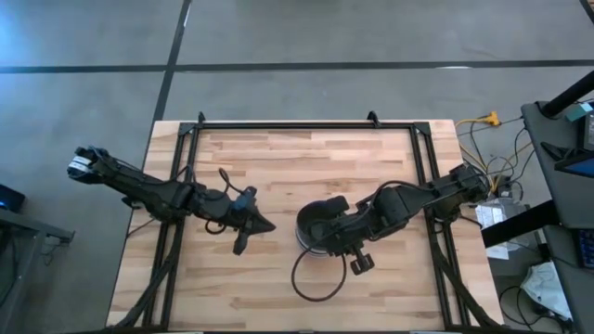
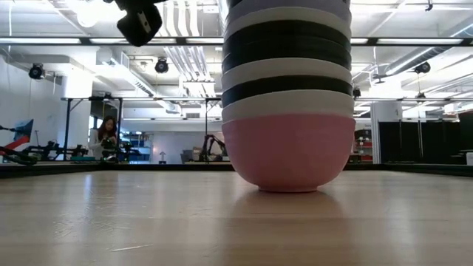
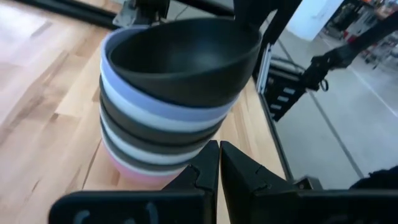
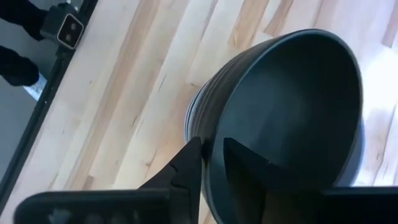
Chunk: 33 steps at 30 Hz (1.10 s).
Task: Nest bowls inside each other
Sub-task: Stack the black bowl on top of the purple bowl
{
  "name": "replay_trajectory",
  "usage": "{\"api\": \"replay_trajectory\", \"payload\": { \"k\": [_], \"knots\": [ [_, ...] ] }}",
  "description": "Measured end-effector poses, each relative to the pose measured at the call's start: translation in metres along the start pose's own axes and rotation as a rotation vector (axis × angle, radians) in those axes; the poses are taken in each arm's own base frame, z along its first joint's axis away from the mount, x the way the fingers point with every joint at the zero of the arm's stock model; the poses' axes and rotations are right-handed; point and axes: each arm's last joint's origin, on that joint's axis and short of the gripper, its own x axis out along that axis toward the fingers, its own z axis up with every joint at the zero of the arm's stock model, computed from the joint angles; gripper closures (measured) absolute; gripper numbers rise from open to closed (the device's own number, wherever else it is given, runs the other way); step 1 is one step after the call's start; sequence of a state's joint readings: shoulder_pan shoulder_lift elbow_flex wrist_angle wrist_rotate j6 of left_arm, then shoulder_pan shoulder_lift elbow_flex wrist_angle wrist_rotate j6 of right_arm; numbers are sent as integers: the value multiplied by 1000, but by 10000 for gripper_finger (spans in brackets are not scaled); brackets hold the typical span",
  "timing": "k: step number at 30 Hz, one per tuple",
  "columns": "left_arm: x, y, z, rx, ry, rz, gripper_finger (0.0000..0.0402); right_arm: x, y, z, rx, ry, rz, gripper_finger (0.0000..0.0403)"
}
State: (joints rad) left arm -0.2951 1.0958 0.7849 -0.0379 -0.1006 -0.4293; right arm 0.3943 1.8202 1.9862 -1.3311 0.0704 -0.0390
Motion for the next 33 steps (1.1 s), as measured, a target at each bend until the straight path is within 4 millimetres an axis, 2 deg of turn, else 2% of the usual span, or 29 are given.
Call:
{"api": "replay_trajectory", "payload": {
  "k": [9, 17, 28, 33],
  "knots": [
    [0, 3, 4, -10, -32, 9, 402, 8, 1, -2, -32, 29, 3, 390],
    [0, 3, 5, -18, -35, 7, 402, 13, 3, -5, -58, 73, -2, 393],
    [0, 3, 5, -18, -35, 7, 402, 31, 7, -14, -116, 151, 5, 393],
    [0, 3, 5, -19, -35, 8, 402, 34, 7, -16, -111, 166, 5, 380]
  ]
}}
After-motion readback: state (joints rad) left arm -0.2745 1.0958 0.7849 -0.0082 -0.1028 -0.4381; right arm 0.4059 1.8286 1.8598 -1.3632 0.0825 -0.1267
